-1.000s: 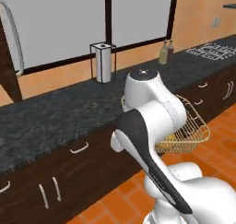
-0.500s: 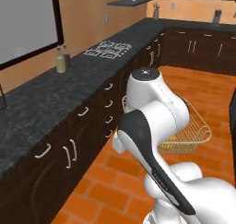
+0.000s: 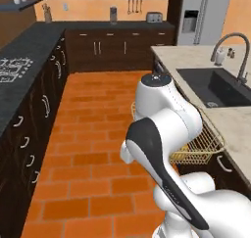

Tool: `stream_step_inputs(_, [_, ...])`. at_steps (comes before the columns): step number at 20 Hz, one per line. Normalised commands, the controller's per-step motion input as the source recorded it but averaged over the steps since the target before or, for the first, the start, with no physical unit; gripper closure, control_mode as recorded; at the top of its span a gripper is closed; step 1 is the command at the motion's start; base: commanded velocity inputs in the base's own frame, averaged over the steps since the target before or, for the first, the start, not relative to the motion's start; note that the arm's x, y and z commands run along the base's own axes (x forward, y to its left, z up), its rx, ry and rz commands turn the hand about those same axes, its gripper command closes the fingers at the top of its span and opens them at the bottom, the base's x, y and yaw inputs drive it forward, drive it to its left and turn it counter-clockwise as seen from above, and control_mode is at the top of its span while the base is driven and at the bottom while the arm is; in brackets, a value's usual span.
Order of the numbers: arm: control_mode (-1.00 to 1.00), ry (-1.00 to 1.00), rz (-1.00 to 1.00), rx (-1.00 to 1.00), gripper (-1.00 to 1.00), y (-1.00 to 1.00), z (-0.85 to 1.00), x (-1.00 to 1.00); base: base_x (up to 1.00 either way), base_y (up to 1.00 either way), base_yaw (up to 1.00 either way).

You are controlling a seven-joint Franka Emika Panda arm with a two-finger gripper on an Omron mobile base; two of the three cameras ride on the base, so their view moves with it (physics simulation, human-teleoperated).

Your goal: Open the cabinet, pick up the bread from the cabinet and place it in the basket. Then move the basket to the dining counter.

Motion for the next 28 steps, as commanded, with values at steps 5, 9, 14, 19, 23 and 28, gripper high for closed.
stream_step_inputs(5, [1.0, 0.0, 0.0, 0.0, 1.0, 0.0, 0.0, 0.0, 0.27, 0.33, -0.84])
stream_step_inputs(9, [1.0, 0.0, 0.0, 0.0, 1.0, 0.0, 0.0, 0.0, 0.39, 0.48, -0.78])
stream_step_inputs(14, [1.0, 0.0, 0.0, 0.0, 1.0, 0.0, 0.0, 0.0, 0.42, 0.5, -0.72])
stream_step_inputs(19, [1.0, 0.0, 0.0, 0.0, 1.0, 0.0, 0.0, 0.0, 0.34, 0.57, -0.71])
stream_step_inputs(23, [1.0, 0.0, 0.0, 0.0, 1.0, 0.0, 0.0, 0.0, 0.35, 0.74, -0.66])
stream_step_inputs(28, [1.0, 0.0, 0.0, 0.0, 1.0, 0.0, 0.0, 0.0, 0.49, 0.89, -0.54])
